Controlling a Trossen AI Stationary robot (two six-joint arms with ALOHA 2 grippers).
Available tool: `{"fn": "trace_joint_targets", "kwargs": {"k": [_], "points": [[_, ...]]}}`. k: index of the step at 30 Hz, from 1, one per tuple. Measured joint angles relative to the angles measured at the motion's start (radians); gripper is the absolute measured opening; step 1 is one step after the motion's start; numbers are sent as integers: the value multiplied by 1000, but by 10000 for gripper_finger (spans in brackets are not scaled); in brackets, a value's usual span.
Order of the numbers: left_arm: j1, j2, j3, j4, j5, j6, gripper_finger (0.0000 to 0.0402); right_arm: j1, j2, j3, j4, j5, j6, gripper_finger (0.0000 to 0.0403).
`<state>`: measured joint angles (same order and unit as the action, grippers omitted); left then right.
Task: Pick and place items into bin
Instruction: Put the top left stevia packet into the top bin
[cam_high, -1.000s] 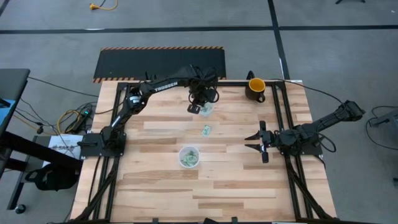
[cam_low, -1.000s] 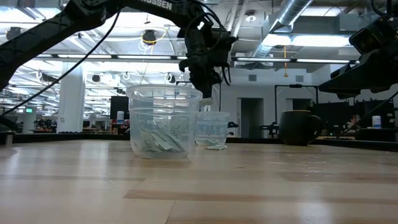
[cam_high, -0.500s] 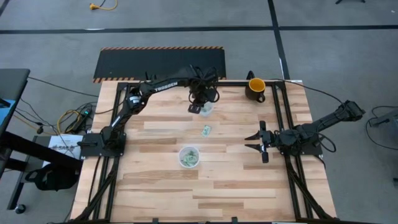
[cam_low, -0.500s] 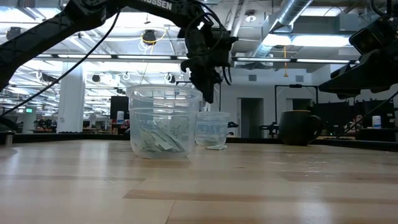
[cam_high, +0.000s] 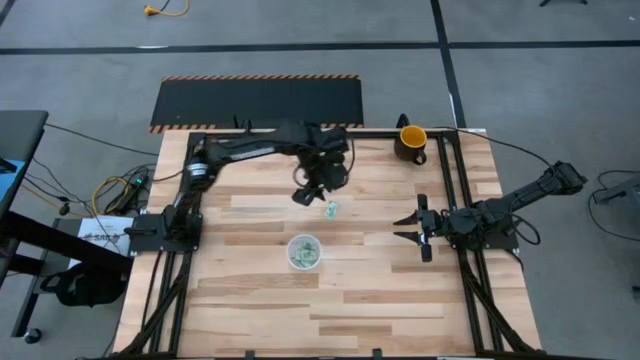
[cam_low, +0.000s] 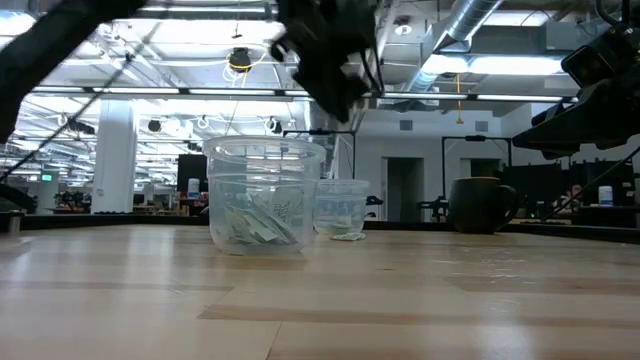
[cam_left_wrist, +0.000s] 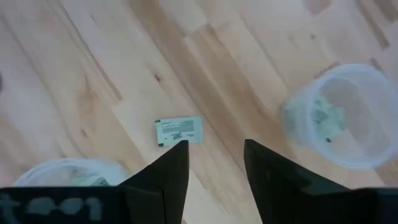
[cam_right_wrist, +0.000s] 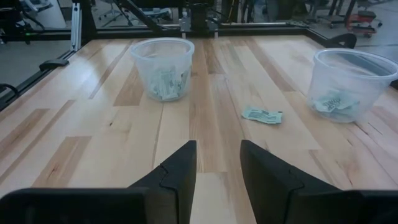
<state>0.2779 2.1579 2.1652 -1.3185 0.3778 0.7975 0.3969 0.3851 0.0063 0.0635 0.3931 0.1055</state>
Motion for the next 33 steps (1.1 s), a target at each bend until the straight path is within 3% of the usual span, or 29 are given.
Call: {"fn": "trace_joint_targets", "kwargs": {"k": [3,6,10,15,24,33], "points": [[-24,-148,-119,50,-59,-4,144,0,0,0,0,0,0,118],[-47,-263,-186,65,-185,-31,144,0,0,0,0,0,0,118],[-57,-315,-265,221,-239,-79,144,0,0,0,0,0,0,118],[-72,-257,-360,420,-195,-34,144,0,0,0,0,0,0,118],[-100,-78,-382,420,-192,19,144,0,0,0,0,0,0,118],[-103,6,-380,480,-200,36,144,0,0,0,0,0,0,118]]}}
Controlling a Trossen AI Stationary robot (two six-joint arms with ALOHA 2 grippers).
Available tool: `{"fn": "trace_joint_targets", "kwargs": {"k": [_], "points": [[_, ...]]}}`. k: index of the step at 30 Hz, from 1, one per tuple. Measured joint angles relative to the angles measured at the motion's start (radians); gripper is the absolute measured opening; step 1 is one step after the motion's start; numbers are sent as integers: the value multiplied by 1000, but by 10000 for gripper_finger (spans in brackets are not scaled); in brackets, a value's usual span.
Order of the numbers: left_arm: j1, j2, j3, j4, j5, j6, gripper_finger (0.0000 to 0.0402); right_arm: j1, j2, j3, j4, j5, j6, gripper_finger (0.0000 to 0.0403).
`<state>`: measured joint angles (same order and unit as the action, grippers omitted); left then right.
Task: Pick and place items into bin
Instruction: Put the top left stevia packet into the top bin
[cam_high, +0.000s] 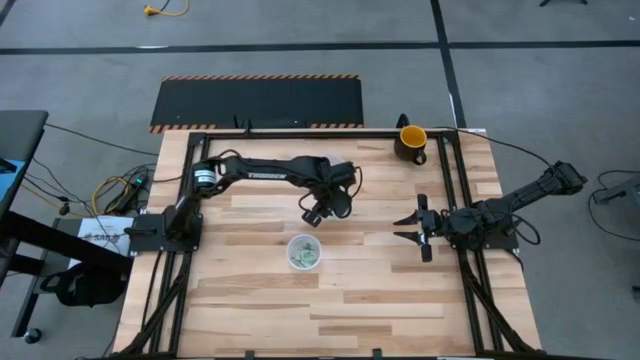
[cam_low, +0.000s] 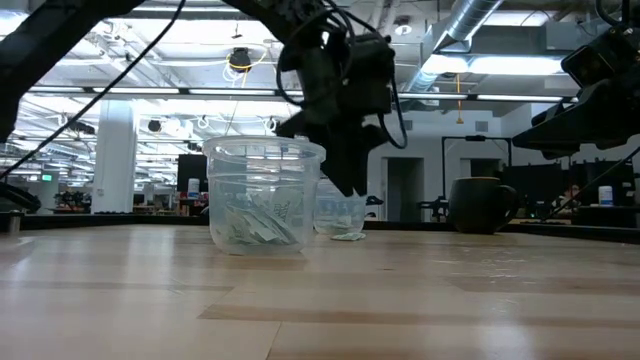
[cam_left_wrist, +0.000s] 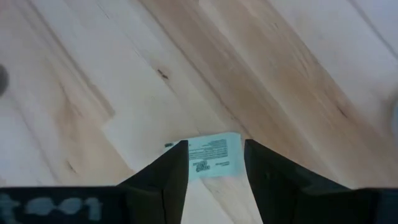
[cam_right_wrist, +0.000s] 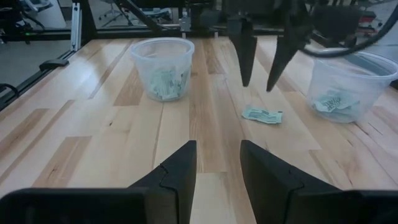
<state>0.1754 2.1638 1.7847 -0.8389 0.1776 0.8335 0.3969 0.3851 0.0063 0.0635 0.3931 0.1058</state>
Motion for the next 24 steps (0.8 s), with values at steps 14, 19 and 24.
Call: {"fn": "trace_joint_targets", "kwargs": {"k": [14,19,24], "points": [[0,49,4,20,-32,17,190,0,0,0,0,0,0,118],[4,49,4,28,-75,28,211,0,0,0,0,0,0,118],[5,49,4,25,-102,31,213,0,0,0,0,0,0,118]]}}
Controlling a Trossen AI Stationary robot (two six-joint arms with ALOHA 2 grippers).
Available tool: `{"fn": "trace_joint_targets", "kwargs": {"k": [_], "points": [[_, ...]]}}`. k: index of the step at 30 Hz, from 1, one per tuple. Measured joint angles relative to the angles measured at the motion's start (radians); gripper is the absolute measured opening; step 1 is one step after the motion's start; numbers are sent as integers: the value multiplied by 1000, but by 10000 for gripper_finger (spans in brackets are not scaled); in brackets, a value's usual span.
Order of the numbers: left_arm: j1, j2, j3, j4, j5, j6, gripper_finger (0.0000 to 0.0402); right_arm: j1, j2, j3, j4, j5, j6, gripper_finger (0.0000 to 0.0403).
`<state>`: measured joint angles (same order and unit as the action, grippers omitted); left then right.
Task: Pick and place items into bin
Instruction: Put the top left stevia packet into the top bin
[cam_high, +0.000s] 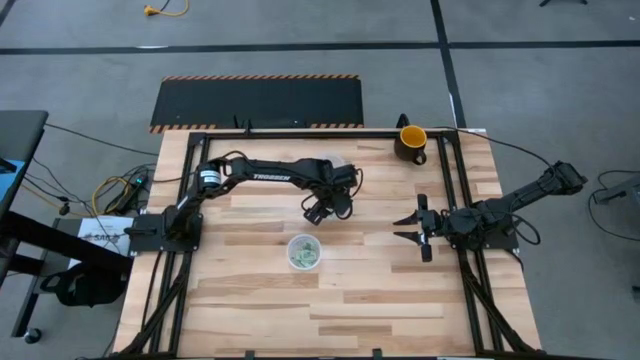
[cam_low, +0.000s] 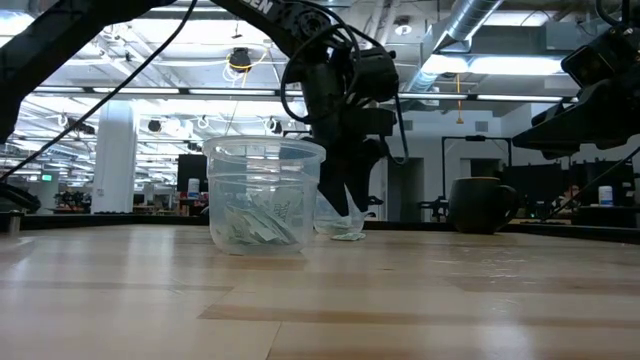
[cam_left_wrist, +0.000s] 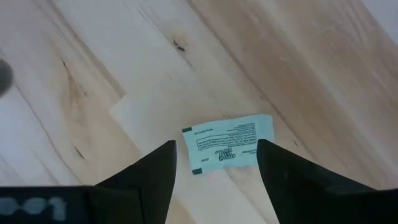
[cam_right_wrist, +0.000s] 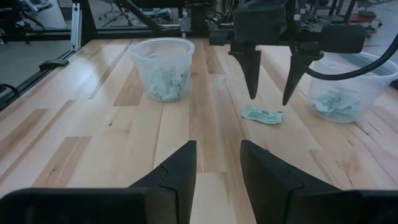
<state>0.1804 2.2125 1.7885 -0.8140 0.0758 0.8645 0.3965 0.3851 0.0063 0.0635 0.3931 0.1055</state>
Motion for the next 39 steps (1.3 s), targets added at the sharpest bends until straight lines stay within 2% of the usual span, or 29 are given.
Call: {"fn": "trace_joint_targets", "kwargs": {"k": [16,28,39], "points": [[-4,20,0,13,-28,13,213,0,0,0,0,0,0,118],[7,70,0,11,28,6,213,0,1,0,0,0,0,118],[12,71,0,7,25,3,203,0,1,0,0,0,0,118]]}}
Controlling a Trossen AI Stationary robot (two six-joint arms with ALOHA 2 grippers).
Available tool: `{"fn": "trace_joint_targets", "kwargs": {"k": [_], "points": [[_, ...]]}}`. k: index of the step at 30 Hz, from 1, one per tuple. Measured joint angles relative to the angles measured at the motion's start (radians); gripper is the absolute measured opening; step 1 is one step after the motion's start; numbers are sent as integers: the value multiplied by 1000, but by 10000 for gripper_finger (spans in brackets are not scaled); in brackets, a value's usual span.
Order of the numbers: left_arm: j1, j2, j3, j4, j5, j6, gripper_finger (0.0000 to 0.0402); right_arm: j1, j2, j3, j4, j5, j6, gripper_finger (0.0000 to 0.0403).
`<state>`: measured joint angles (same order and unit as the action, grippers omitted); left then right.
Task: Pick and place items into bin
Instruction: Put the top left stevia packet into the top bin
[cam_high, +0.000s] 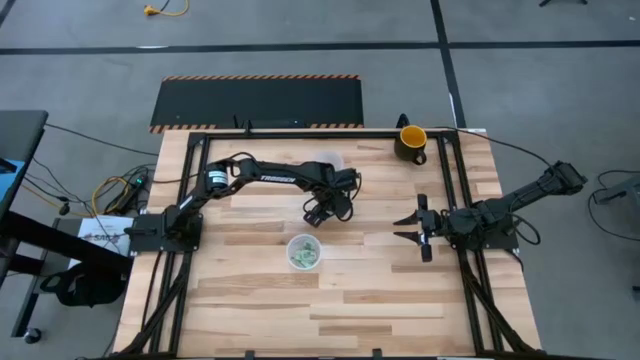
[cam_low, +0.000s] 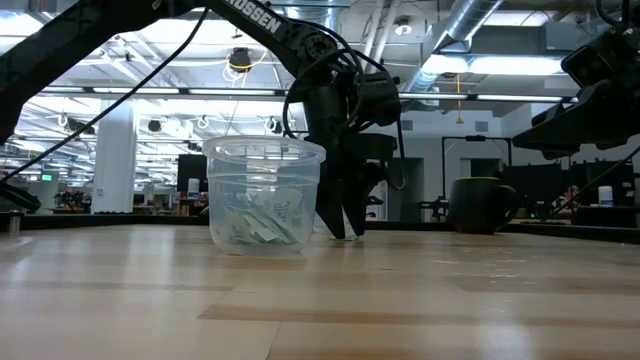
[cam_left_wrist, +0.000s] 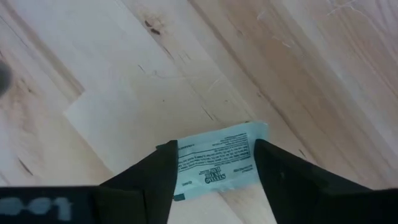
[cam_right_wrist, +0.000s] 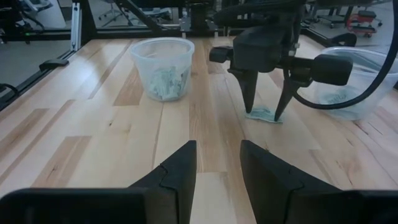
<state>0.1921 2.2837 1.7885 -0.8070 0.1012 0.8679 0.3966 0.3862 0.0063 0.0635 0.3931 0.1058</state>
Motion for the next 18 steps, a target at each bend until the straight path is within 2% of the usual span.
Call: {"fn": "trace_joint_targets", "kwargs": {"k": [4,14,18], "points": [[-6,0,0,-6,-1,3,162,0,0,0,0,0,0,118],[-30,2,2,6,-21,37,16,0,0,0,0,0,0,118],[-39,7,47,-22,-43,41,8,0,0,0,0,0,0,118]]}}
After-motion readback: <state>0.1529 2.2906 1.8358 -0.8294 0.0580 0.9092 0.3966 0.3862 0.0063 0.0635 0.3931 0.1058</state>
